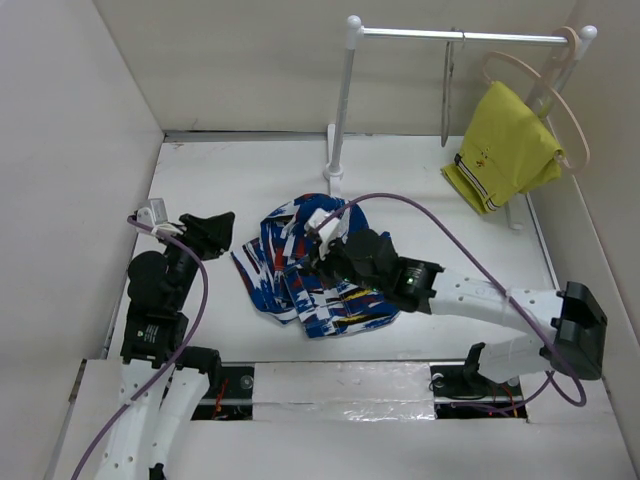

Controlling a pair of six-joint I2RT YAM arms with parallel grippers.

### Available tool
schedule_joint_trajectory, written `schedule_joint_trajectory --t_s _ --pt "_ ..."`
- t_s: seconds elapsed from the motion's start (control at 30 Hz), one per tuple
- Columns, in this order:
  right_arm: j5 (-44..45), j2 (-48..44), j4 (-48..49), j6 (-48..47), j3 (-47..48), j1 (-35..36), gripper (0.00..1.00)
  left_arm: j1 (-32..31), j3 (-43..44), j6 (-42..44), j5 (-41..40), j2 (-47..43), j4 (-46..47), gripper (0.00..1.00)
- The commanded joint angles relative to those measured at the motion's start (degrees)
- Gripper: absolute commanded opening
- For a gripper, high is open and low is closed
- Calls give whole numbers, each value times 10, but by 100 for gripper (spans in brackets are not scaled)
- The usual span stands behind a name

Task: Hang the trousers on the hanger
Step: Flatten out the trousers at the center of the board.

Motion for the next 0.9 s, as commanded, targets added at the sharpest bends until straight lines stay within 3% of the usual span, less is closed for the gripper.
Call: schedule_joint_trajectory --t_s 0.0,0.03,0.13,0.23,0.4,0.43,0.47,0.53,0.57,0.87 --pt "23 50 32 5 36 19 0 -1 23 17 -25 -4 -3 37" --pt "23 64 40 5 45 25 0 -1 26 23 -36 -3 -9 26" --pt "35 128 38 13 70 38 0 -1 22 22 -50 2 -21 7" --pt "31 180 41 28 106 43 0 -1 29 27 -63 18 -55 0" --pt "62 292 14 40 181 63 1 -1 -8 -16 -72 15 -62 5" --pt "70 304 13 42 188 63 6 -1 -16 -24 -72 13 -61 12" --pt "78 313 19 45 190 63 20 -1 -25 -32 -72 10 -58 14" --pt "91 335 17 53 201 63 39 -1 -51 -54 -56 -1 -47 20" --pt "101 342 15 62 204 63 41 -1 -56 -60 -51 -3 -44 22" --pt "188 372 -18 111 196 63 43 -1 -93 -85 -48 -9 -30 24"
